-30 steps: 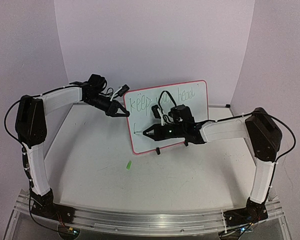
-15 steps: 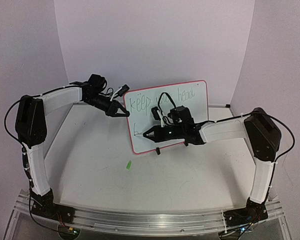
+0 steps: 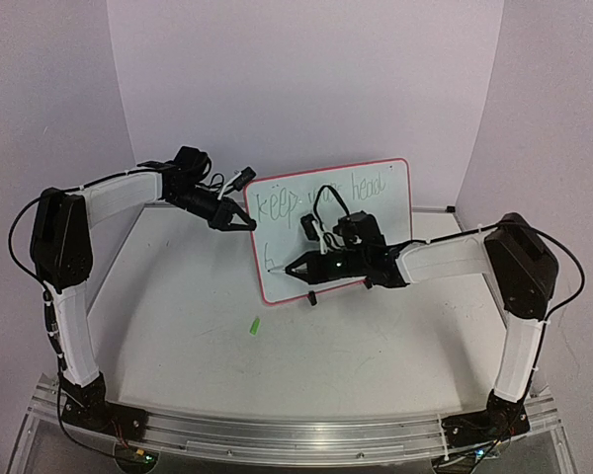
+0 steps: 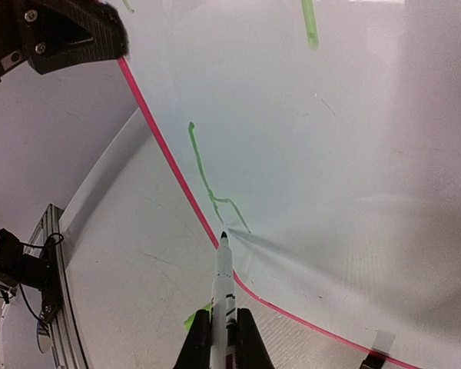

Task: Write a sentence on the whiteboard
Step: Write a sentence at the corner of the board.

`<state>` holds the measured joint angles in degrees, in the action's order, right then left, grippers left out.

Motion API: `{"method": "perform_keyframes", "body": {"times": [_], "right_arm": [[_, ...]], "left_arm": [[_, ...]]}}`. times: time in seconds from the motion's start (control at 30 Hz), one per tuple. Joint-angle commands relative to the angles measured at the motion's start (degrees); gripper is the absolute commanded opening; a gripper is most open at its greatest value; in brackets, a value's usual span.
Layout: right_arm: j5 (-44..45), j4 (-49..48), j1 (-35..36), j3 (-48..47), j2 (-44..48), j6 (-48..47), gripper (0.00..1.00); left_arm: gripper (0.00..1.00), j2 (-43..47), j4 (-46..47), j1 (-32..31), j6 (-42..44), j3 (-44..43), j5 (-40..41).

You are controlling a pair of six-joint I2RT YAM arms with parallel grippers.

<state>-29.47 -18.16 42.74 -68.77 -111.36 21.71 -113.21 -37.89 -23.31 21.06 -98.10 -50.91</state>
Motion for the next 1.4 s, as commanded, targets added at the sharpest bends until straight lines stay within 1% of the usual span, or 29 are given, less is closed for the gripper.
{"method": "perform_keyframes", "body": {"times": [0.0, 0.13, 0.27, 0.97, 1.37], "right_arm": [[0.23, -0.65, -0.11, 0.76, 6.34, -0.36, 0.00], [3.28, -0.56, -0.08, 1.52, 7.99, -0.16, 0.00], [5.33, -0.44, -0.19, 1.18, 7.56, 0.03, 0.00], [7.51, 0.92, -0.64, -0.31, 3.52, 0.16, 0.00], [7.96, 2.04, -0.64, 1.89, 2.72, -0.11, 0.00]], "left_arm": [[0.00, 1.21, -0.49, -1.48, 1.80, 1.04, 2.13], [0.00, 1.25, -0.52, -1.47, 1.80, 1.05, 2.22], [0.00, 1.24, -0.52, -1.47, 1.80, 1.04, 2.14], [0.00, 1.32, -0.52, -1.48, 1.93, 1.06, 2.38], [0.00, 1.06, -0.55, -1.48, 1.89, 0.96, 2.29]]}}
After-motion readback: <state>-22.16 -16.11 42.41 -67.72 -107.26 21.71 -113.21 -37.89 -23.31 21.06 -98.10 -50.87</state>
